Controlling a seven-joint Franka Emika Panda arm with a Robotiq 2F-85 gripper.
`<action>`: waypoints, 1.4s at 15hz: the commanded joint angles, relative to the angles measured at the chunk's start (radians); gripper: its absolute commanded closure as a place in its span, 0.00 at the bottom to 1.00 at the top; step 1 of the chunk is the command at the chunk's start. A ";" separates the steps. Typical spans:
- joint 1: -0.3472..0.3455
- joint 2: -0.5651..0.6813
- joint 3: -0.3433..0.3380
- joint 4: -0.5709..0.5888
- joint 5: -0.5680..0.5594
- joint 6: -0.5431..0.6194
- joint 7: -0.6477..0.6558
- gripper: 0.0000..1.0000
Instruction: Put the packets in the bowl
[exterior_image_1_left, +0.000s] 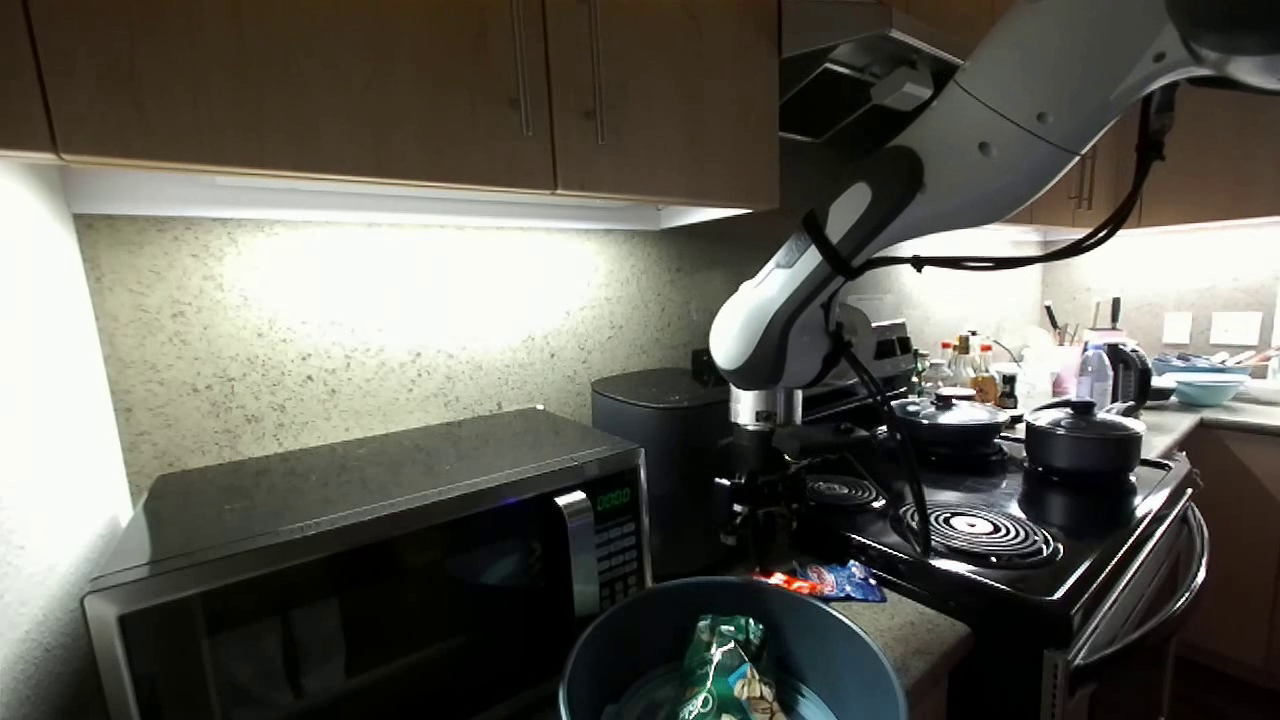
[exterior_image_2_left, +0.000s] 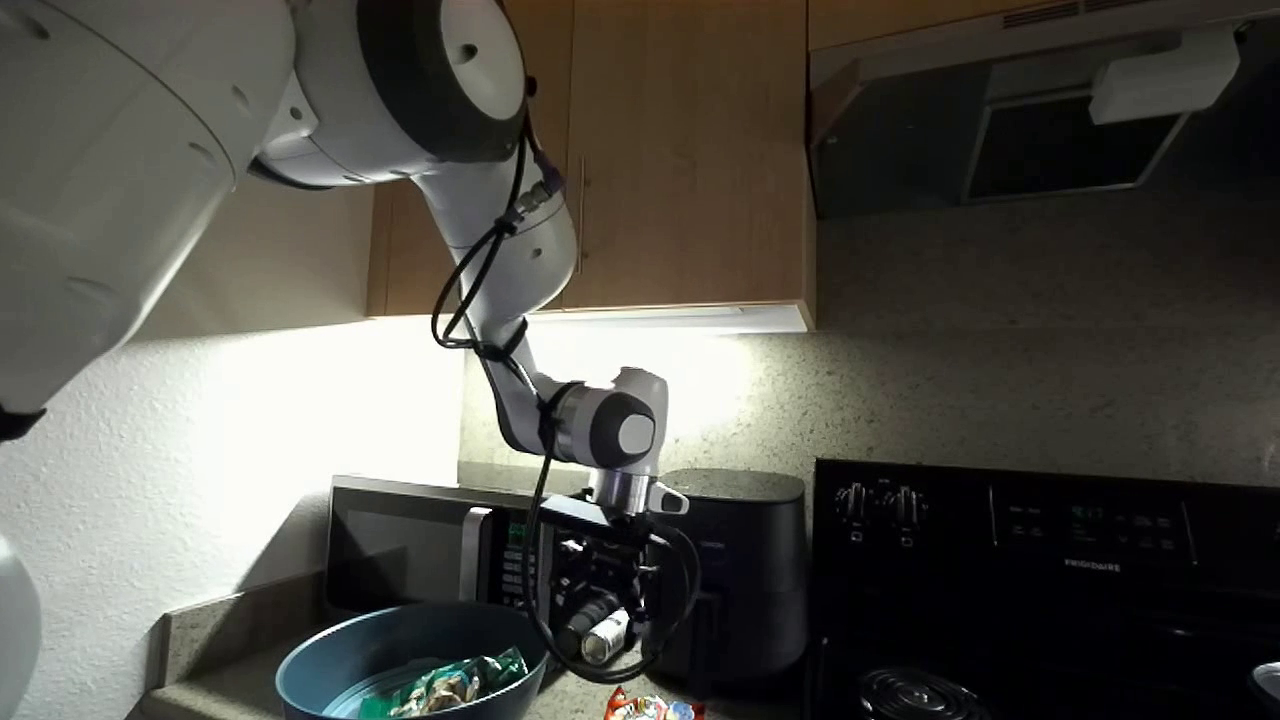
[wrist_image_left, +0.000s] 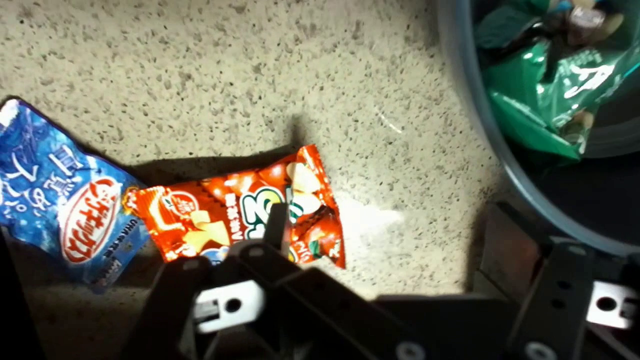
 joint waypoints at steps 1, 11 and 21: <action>-0.036 -0.030 -0.014 -0.092 0.075 0.157 0.056 0.00; -0.049 0.056 -0.046 -0.094 0.068 0.202 0.160 0.00; -0.025 0.211 -0.050 0.118 0.039 0.143 0.186 0.00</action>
